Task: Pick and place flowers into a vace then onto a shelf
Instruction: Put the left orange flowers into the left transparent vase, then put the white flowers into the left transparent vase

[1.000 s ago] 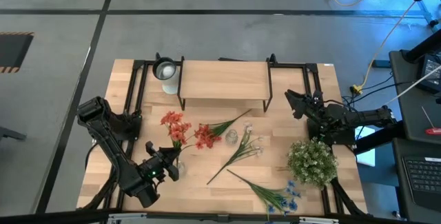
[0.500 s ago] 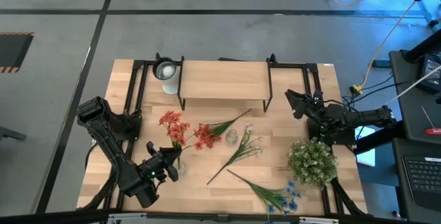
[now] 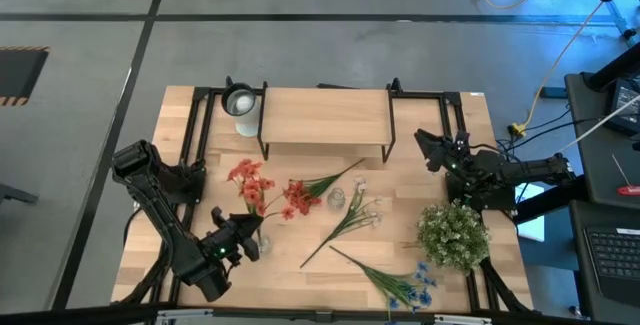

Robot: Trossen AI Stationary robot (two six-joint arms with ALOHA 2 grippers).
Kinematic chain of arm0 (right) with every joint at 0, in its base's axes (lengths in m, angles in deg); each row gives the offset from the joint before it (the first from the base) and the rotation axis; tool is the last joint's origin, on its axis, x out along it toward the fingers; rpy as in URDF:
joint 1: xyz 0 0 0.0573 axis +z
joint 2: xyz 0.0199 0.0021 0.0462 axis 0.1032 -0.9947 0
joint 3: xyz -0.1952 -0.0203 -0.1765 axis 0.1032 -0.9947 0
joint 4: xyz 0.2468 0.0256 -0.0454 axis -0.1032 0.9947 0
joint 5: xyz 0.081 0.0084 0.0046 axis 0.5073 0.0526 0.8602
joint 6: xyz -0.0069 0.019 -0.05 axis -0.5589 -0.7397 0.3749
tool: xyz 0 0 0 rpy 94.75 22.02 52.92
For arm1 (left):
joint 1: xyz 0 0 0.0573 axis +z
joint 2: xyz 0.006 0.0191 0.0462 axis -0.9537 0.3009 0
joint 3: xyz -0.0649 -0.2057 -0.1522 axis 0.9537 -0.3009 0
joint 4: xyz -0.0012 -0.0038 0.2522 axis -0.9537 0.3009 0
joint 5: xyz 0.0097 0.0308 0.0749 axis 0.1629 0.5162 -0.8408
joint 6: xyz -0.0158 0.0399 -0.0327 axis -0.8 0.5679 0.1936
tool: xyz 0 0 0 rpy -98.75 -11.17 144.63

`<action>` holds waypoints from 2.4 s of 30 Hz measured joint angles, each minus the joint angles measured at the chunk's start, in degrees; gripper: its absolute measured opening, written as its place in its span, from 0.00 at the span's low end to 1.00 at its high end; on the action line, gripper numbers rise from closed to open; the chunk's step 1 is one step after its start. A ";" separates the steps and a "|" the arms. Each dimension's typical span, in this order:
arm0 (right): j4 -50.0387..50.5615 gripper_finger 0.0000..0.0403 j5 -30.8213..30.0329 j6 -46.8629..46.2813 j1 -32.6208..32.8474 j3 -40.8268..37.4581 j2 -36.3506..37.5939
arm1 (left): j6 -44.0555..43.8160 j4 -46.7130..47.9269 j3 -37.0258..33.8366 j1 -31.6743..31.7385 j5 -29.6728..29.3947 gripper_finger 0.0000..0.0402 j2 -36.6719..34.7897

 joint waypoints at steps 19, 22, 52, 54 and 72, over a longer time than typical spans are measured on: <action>-0.39 0.54 0.00 0.15 0.02 0.00 0.01 | -1.45 -1.42 2.81 -0.76 1.39 0.32 0.00; -0.39 0.54 -0.01 -0.03 0.02 0.00 -0.01 | -1.76 -1.50 3.24 -0.74 0.83 0.31 0.00; -0.19 0.54 -0.02 0.37 0.01 0.00 0.00 | -21.56 1.97 10.87 -1.11 17.58 0.31 -0.33; -0.19 0.54 -0.02 0.37 0.00 0.00 0.00 | -23.44 4.17 11.90 -1.26 17.75 0.31 -0.33; -1.12 0.54 6.53 3.54 0.02 -0.02 0.01 | -78.81 2.68 24.48 -1.09 33.08 0.31 -3.31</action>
